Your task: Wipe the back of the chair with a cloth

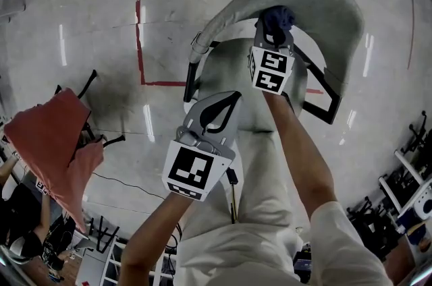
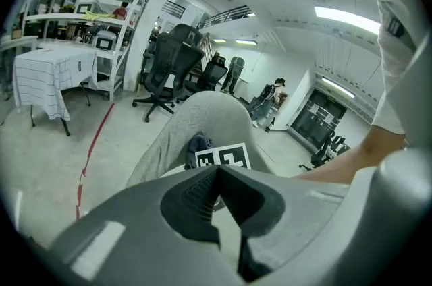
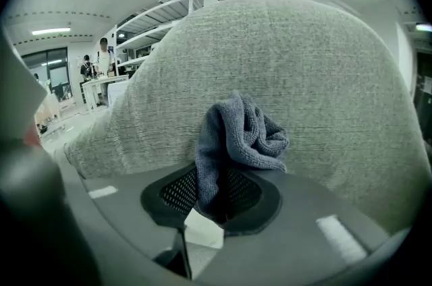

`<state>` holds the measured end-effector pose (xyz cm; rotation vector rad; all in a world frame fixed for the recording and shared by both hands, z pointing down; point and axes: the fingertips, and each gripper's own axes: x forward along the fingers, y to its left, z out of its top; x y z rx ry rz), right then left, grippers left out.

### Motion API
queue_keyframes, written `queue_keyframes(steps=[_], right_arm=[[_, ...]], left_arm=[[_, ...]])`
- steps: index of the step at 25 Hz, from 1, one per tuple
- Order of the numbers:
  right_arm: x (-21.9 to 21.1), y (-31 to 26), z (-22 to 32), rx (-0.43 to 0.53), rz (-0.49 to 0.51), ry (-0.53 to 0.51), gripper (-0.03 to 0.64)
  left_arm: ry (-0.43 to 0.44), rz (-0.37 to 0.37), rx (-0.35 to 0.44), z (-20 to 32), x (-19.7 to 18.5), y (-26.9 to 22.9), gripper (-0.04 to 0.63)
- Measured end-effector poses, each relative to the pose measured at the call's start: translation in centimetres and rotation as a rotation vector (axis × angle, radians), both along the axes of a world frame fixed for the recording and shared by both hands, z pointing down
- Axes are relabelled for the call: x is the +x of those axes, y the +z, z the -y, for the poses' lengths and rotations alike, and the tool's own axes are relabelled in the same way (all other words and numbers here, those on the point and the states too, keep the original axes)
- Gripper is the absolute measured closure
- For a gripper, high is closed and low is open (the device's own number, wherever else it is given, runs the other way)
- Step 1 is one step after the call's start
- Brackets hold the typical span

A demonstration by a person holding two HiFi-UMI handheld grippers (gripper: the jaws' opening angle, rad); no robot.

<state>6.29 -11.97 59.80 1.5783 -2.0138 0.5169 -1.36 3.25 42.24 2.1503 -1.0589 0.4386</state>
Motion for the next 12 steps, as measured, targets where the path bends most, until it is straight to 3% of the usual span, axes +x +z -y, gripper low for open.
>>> queue_keyframes(steps=[12], right_arm=[[-6.5,1.6,-2.5,-0.088,0.114,-0.185,0.511]], left_arm=[[-0.031,-0.001,-0.003,-1.4,-2.4,0.4,0.595]])
